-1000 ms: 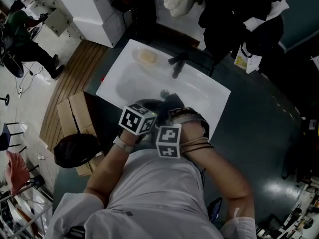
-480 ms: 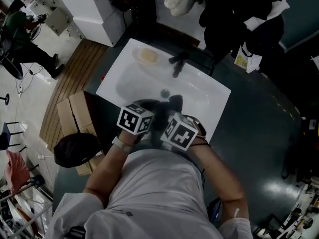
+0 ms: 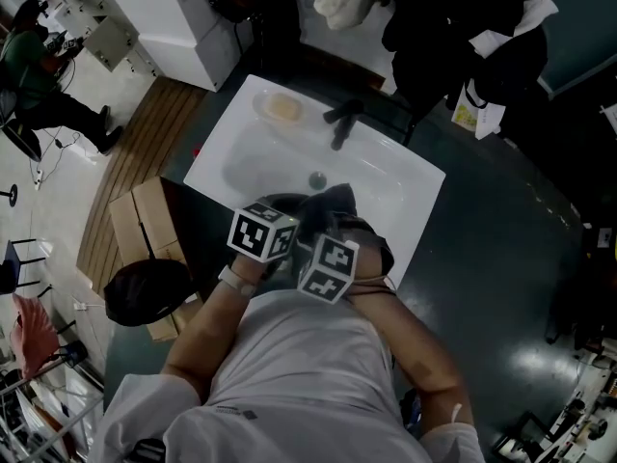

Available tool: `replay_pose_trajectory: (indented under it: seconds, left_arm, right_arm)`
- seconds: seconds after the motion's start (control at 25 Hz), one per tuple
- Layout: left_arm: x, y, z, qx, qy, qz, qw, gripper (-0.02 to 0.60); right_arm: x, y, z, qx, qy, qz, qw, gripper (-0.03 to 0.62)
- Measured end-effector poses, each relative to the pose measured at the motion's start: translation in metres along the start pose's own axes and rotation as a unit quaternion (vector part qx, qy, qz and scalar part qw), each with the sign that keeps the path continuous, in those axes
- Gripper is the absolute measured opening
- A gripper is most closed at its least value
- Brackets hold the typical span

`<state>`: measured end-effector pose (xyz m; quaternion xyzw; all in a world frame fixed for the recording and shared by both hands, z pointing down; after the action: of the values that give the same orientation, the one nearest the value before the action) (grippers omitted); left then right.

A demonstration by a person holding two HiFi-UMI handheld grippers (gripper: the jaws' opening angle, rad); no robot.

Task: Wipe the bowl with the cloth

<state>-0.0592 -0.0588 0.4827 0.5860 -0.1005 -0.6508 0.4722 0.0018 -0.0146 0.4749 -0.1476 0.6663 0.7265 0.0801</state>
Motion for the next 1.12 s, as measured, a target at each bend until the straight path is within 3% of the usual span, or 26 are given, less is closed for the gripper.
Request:
replay_pose_trajectory:
  seconds: [0.16,0.32,0.64,1.12]
  left_arm:
    - [0.003,0.002,-0.003,-0.004,0.002,-0.001,1.0,0.032]
    - [0.006,0.003,0.002,-0.008,-0.021,-0.01,0.9997,0.032]
    - [0.009,0.004,0.006,-0.004,-0.03,-0.018,0.9994,0.028]
    - [0.02,0.012,0.0,-0.008,-0.036,-0.028,0.9989,0.02]
  right_arm:
    - [0.0,0.003,0.001,-0.062,-0.09,0.078,0.991,0.074]
    - [0.001,0.003,-0.003,-0.125,-0.136,0.115,0.976,0.074]
    - [-0.007,-0.011,-0.024,-0.177,-0.104,0.103,0.973,0.074]
    - [-0.012,-0.054,-0.034,-0.279,-0.061,0.018,0.958,0.074]
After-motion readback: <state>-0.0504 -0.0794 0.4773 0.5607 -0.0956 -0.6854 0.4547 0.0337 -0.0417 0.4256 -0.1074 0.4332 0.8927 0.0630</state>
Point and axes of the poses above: the fingertips, and each gripper's own axes: y forward along the fingers, z to its left, x out of its top, the point moved 7 cm from there along -y, backward along the fingers, and after that the axes turned 14 degrees about x, right-handed, at the moved point
